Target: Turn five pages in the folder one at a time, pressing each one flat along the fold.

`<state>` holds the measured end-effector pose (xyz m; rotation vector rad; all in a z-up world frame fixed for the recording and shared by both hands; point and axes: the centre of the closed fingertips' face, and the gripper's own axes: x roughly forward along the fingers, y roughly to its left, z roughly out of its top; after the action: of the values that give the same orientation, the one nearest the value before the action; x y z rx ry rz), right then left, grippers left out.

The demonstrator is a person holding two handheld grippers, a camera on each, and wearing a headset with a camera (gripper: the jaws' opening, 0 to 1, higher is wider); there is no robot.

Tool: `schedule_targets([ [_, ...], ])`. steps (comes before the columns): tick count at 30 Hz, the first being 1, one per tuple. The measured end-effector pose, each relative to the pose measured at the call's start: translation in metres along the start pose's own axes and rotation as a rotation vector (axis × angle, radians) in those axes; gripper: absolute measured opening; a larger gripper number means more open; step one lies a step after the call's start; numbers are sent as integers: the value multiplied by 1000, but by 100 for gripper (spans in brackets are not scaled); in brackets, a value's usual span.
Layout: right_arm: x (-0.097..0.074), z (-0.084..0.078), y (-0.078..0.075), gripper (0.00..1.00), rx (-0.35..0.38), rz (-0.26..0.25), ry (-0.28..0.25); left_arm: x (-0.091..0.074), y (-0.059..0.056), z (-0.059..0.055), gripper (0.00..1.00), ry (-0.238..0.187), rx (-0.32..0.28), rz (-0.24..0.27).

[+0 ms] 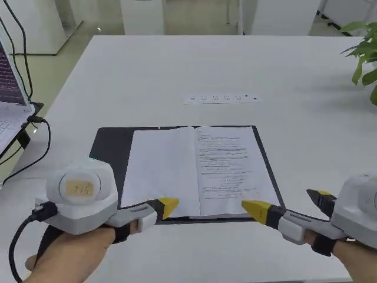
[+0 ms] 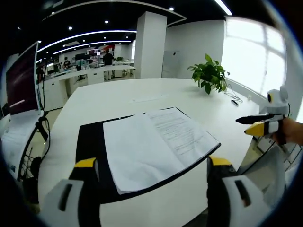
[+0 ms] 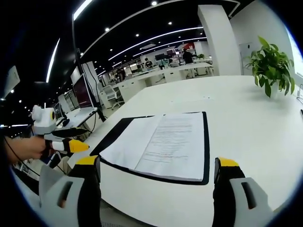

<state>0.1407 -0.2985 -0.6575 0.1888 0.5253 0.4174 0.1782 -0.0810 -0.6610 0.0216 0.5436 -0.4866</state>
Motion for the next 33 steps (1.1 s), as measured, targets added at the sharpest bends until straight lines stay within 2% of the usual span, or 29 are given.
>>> schedule_targets([
  [5,-2,-6,-4,100,4,-4,7,32,-26,1,91,11,20,-64],
  [9,-4,-8,-5,100,5,-5,7,58,-47,-5,89,39,40,-104],
  [15,-5,-12,-8,99,5,-13,10,86,-76,-12,85,56,69,-160],
  [24,-7,-13,-13,98,18,-16,3,117,-103,-18,81,65,68,-204],
  [33,-8,-14,-17,97,21,-13,5,140,-129,-28,77,64,72,-245],
])
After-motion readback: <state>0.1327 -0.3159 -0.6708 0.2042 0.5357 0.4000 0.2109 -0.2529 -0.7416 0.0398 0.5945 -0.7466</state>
